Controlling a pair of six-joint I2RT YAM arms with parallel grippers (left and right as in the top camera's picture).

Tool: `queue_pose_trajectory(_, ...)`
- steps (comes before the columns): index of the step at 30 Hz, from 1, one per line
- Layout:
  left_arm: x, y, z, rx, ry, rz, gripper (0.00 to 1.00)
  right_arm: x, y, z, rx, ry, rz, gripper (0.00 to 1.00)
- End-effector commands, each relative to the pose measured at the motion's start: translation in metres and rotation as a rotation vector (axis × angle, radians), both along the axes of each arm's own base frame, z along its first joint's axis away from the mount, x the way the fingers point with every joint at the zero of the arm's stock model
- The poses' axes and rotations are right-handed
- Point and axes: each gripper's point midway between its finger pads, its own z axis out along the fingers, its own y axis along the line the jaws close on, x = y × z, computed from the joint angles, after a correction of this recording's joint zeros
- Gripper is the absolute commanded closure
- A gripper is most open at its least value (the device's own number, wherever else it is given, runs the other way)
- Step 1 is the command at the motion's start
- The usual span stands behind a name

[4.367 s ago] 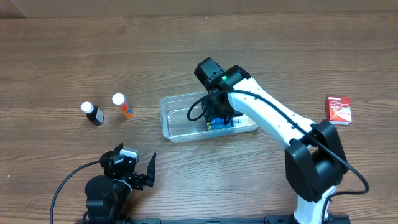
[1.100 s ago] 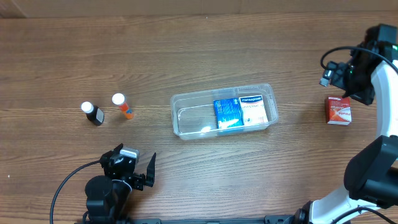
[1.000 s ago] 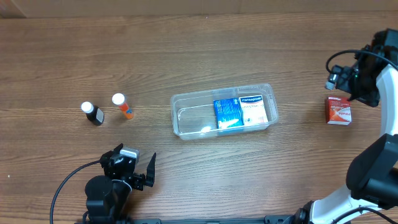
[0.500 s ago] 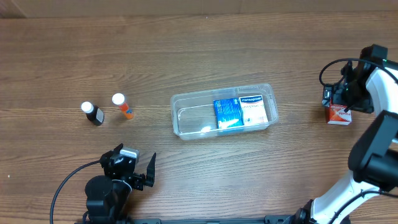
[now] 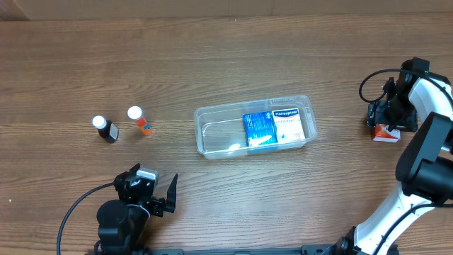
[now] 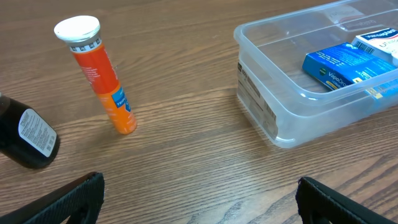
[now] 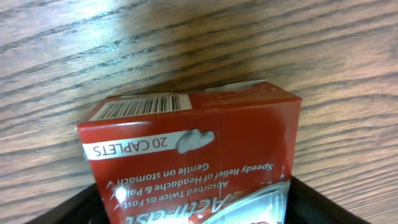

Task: Pack container
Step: 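Move the right gripper to the red Panadol box and grasp it, then carry the red Panadol box into the container's left side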

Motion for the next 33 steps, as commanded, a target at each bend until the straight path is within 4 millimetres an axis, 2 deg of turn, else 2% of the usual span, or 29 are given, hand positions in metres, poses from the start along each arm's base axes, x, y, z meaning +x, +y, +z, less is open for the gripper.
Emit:
queue_pose_trajectory(1,-0.001,0.000,0.001,0.013,-0.008,-0.011,0.00,0.000,0.005,0.000,0.043,-0.019,-0.069,0.25)
queue_pose_trajectory(2,-0.001,0.000,0.001,0.013,-0.008,-0.011,0.00,-0.001,0.008,0.000,0.052,-0.017,-0.094,0.25)
queue_pose_trajectory(4,-0.001,0.000,0.001,0.013,-0.008,-0.011,0.00,0.001,0.027,0.001,0.135,-0.022,-0.090,0.26)
queue_pose_trajectory(7,-0.001,0.000,0.001,0.013,-0.008,-0.011,0.00,0.010,0.059,0.013,0.292,-0.054,-0.096,0.36)
queue_pose_trajectory(8,-0.001,0.000,0.001,0.013,-0.008,-0.011,0.00,0.012,0.072,0.023,0.348,-0.067,-0.090,0.41)
queue_pose_trajectory(11,-0.001,0.000,0.001,0.013,-0.008,-0.011,0.00,0.012,0.092,0.050,0.415,-0.100,-0.079,0.43)
queue_pose_trajectory(16,-0.001,0.000,0.001,0.013,-0.008,-0.011,0.00,0.011,0.125,0.128,0.413,-0.259,-0.018,0.45)
queue_pose_trajectory(19,-0.001,0.000,0.001,0.013,-0.008,-0.011,0.00,0.001,0.150,0.186,0.382,-0.393,0.041,0.46)
queue_pose_trajectory(21,-0.001,0.000,0.001,0.013,-0.008,-0.011,0.00,-0.012,0.179,0.228,0.382,-0.497,0.114,0.46)
queue_pose_trajectory(24,-0.001,0.000,0.001,0.013,-0.008,-0.011,0.00,-0.030,0.223,0.261,0.398,-0.576,0.193,0.46)
queue_pose_trajectory(26,-0.001,0.000,0.001,0.013,-0.008,-0.011,0.00,-0.036,0.252,0.269,0.401,-0.593,0.217,0.47)
queue_pose_trajectory(29,-0.001,0.000,0.001,0.013,-0.008,-0.011,0.00,-0.038,0.292,0.262,0.386,-0.574,0.219,0.50)
queue_pose_trajectory(30,-0.001,0.000,0.001,0.013,-0.008,-0.011,0.00,-0.037,0.308,0.256,0.377,-0.562,0.220,0.50)
queue_pose_trajectory(31,-0.001,0.000,0.001,0.013,-0.008,-0.011,0.00,-0.034,0.331,0.244,0.370,-0.541,0.239,0.51)
queue_pose_trajectory(33,-0.001,0.000,0.001,0.013,-0.008,-0.011,0.00,-0.028,0.364,0.219,0.368,-0.492,0.260,0.51)
